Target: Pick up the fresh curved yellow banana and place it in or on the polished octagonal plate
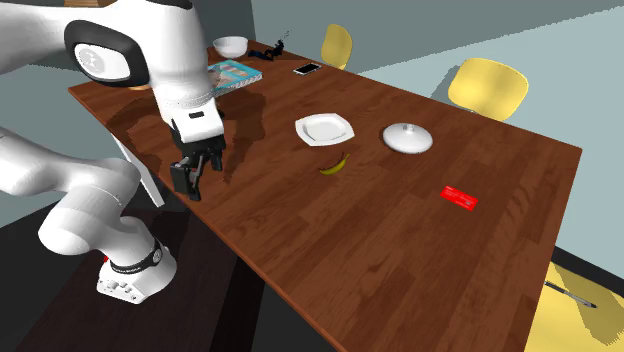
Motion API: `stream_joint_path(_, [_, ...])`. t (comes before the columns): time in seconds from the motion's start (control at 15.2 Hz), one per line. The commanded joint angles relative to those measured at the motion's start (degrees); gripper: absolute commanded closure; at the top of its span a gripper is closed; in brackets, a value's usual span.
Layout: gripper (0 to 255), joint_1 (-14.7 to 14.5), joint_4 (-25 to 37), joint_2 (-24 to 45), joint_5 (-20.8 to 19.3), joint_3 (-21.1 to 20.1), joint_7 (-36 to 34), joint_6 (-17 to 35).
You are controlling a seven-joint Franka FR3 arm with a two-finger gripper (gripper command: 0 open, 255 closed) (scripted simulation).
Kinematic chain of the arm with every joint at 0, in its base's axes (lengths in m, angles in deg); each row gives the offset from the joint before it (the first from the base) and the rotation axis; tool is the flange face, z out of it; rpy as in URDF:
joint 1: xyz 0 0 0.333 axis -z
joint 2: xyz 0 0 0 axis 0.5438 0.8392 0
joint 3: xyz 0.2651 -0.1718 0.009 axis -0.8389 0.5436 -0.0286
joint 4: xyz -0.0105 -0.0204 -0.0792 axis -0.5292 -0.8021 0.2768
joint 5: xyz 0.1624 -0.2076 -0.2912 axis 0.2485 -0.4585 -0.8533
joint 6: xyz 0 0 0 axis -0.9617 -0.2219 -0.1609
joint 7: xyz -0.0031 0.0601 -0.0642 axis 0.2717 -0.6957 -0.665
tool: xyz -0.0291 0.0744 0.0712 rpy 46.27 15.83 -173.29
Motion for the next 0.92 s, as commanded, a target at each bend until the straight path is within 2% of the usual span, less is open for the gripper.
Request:
stream_joint_path(0.0, [0, 0.0, 0.0, 0.0, 0.0, 0.0, 0.0, 0.0])
stream_joint_path(0.4, [0, -3.5, 5.8, 13.3, 0.4, 0.2, 6.7, 7.5])
stream_joint_path(0.86, [0, -7.2, 15.2, 28.3, 1.4, -0.6, 14.3, 13.0])
